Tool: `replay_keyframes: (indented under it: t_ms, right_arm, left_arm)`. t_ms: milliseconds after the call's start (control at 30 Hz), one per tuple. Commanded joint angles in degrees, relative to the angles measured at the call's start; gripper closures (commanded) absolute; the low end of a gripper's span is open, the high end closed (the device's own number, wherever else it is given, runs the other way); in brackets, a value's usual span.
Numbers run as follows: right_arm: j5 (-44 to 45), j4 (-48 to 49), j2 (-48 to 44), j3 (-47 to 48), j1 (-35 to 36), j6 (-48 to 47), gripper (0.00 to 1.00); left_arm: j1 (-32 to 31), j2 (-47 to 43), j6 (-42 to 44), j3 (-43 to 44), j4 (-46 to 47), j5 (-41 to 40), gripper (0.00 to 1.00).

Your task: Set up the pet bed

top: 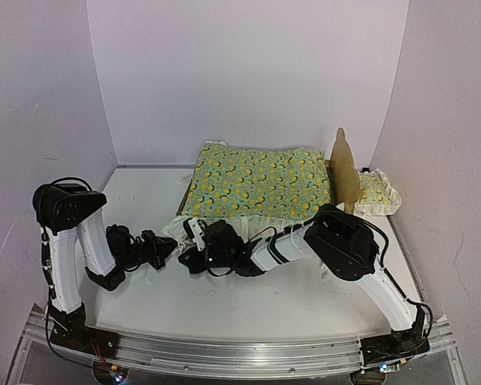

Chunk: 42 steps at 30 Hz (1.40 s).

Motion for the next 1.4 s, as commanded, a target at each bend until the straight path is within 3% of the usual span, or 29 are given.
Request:
replay_keyframes:
  t_ms: [0, 200, 433, 600, 700, 767, 900, 1000, 1167, 1367]
  right_arm:
    - [-4.96, -1.83, -10.01, -6.72, 0.35, -1.40, 1.00]
    - [-7.92, -5.08, -14.14, -12.78, -2.15, 0.97, 1.00]
    - [-8.65, -6.23, -14.38, -12.88, -3.99, 0.51, 1.00]
    - [-7.44, -7.59, -14.55, -12.41, -4.80, -0.99, 1.00]
    - [-7.99, -7.83, -14.22, -12.01, -5.24, -1.58, 1.00]
    - [-8.36, -7.83, -14.30, -11.89, -5.25, -2.13, 1.00]
    - [-7.36, -7.91, -15.90, -12.68, -5.25, -3.87, 1.00]
    - [-7.06, -7.83, -17.08, -12.91, -5.27, -4.48, 1.00]
    - [-5.88, -7.58, -18.77, -14.18, -5.26, -5.23, 1.00]
    - [-1.98, -7.60, -19.06, -14.96, -5.76, -6.00, 1.00]
  left_arm:
    - [-0.07, 0.31, 2.23, 0.36, 0.24, -0.96, 1.00]
    - [0.04, -0.86, 6.39, -0.29, -0.31, -5.59, 1.00]
    - [0.21, -4.26, 11.12, 1.87, -3.32, -8.30, 1.00]
    - [0.25, -17.33, 20.97, 1.25, -22.08, -18.43, 1.00]
    - [0.30, -20.18, 23.84, 4.17, -31.00, -20.31, 1.00]
    - [0.30, -19.50, 23.06, 5.47, -32.33, -20.05, 1.00]
    - [-0.15, -20.94, 13.03, 5.22, -43.89, -23.31, 1.00]
    - [-0.83, -23.33, 12.14, 7.18, -54.78, -27.15, 1.00]
    - [-0.17, -21.41, 10.92, 9.24, -58.22, -26.22, 1.00]
    - [0.06, -24.60, 29.96, 16.70, -58.54, -31.41, 1.00]
